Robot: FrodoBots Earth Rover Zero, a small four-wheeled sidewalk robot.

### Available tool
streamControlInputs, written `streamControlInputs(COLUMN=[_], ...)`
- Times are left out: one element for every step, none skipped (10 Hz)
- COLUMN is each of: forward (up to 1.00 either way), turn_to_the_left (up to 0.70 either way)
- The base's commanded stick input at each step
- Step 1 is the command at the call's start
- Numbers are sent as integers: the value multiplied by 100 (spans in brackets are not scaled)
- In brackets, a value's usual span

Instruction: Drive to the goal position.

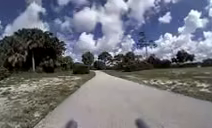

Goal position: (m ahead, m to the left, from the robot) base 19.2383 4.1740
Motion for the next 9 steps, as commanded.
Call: streamControlInputs(forward=[85, 85, 85, 85, 85, 85, 85, 85, 85], turn_to_the_left=[0, 0, 0, 0, 0, 0, 0, 0, 0])
